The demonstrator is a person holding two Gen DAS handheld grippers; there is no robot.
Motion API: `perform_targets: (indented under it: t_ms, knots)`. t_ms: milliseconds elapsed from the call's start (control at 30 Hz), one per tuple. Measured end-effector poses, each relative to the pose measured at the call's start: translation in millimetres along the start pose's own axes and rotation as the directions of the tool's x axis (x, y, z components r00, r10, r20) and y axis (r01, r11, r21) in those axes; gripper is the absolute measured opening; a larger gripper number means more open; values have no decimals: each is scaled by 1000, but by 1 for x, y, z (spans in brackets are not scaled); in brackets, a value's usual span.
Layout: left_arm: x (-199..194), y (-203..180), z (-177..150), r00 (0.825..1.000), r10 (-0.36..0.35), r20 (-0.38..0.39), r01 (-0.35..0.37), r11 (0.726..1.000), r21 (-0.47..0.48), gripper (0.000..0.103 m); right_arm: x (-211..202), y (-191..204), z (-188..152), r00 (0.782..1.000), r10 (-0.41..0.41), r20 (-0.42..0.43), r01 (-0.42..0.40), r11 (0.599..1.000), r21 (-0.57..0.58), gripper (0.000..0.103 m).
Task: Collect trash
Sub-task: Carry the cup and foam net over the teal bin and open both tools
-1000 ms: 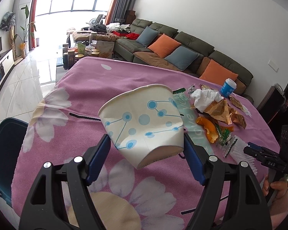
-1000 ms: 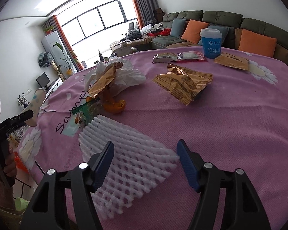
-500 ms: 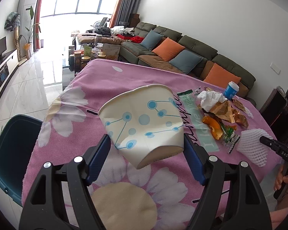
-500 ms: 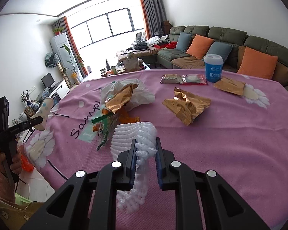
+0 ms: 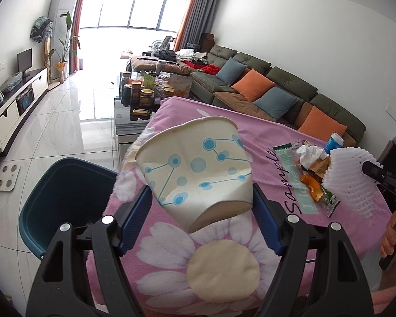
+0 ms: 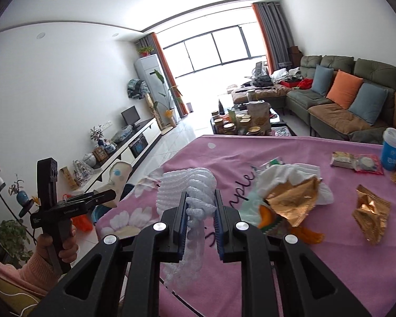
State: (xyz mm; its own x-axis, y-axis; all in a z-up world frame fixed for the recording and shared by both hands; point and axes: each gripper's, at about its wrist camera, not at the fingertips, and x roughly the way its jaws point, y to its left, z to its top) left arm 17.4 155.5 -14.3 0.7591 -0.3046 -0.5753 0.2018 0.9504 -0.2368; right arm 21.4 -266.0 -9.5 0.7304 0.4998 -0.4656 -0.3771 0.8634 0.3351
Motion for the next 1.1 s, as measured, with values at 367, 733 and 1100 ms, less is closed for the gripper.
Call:
perform_targets:
  t_ms: [367, 733, 1100]
  knots:
    - [-35, 76, -4, 987, 162, 14, -161, 984, -73, 74, 123, 82, 29, 963, 223, -155, -237, 968, -82, 17]
    - [-47, 136, -13, 965, 260, -21, -261, 958, -116, 74, 194, 127, 39, 916, 312, -254, -342, 936, -81, 17]
    - [-34, 161, -27, 954, 288, -84, -298, 943, -147, 74, 246, 164, 41, 894, 304, -329, -355, 929, -106, 18]
